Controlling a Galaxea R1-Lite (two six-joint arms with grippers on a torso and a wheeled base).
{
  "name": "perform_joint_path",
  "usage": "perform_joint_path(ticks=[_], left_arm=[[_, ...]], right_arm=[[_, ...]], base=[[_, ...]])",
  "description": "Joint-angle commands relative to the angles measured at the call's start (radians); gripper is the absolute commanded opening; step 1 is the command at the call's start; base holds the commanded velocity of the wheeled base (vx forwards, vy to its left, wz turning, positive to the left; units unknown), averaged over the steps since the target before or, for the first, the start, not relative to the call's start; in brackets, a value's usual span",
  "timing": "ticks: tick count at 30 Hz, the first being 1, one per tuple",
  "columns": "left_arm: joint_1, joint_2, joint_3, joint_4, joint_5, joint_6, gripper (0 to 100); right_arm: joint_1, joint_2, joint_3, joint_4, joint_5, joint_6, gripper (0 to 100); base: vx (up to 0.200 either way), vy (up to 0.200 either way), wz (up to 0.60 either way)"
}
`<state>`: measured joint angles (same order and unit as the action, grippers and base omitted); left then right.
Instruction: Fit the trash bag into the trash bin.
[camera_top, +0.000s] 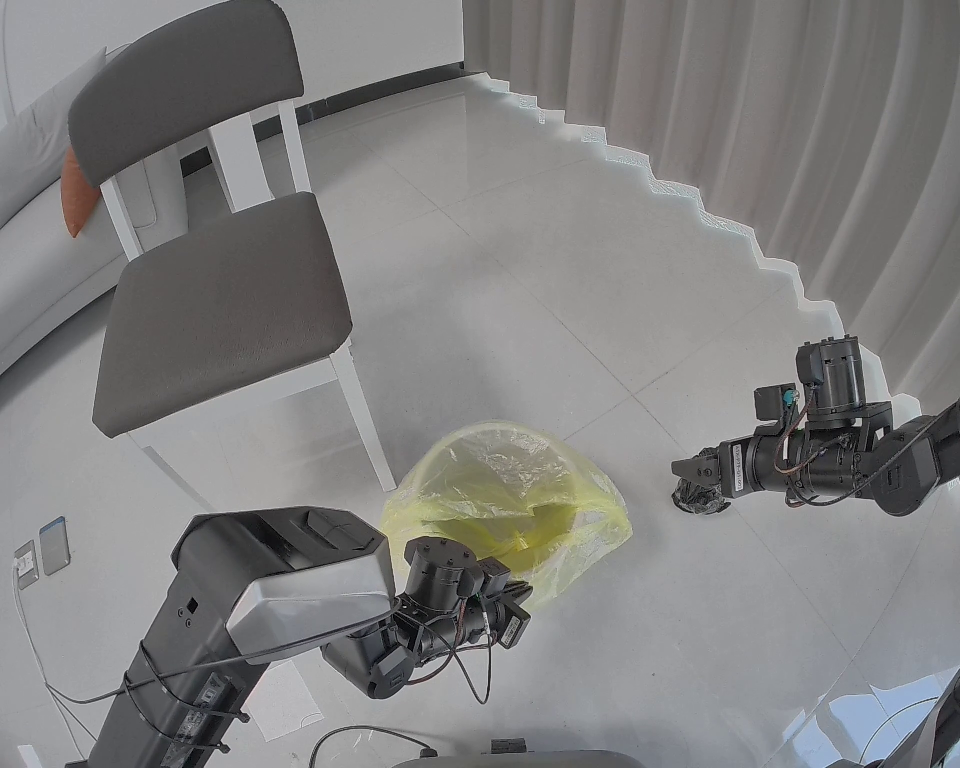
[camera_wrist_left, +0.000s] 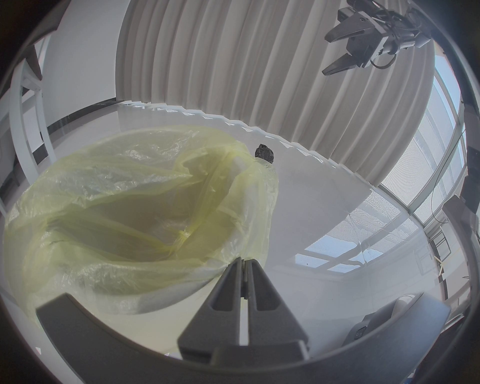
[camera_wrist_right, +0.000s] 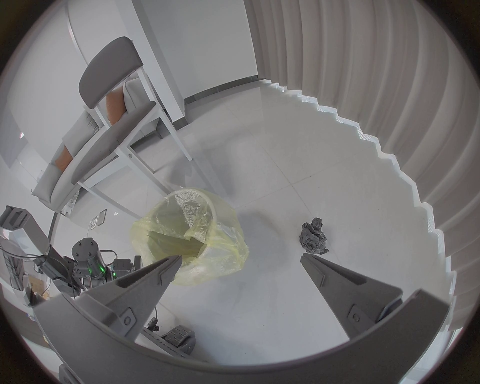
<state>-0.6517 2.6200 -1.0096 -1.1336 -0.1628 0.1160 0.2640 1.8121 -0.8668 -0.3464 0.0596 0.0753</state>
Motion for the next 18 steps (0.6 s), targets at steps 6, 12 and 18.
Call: perform_joint_path(ticks=[6, 12, 18], left_arm=[[-0.011, -0.041, 0.071, -0.038, -0.001, -0.004, 100], [-0.011, -0.11, 0.177, -0.086, -0.001, -0.006, 100], [-0.011, -0.144, 0.295, -0.192, 0.0, -0.006, 100]], right_arm=[[0.001, 0.001, -0.004, 0.0, 0.0, 0.0, 100], [0.0, 0.0, -0.009, 0.0, 0.0, -0.005, 100], [0.001, -0.014, -0.012, 0.0, 0.0, 0.0, 100]], base=[[0.0, 0.0, 0.0], [0.0, 0.0, 0.0], [0.0, 0.0, 0.0]])
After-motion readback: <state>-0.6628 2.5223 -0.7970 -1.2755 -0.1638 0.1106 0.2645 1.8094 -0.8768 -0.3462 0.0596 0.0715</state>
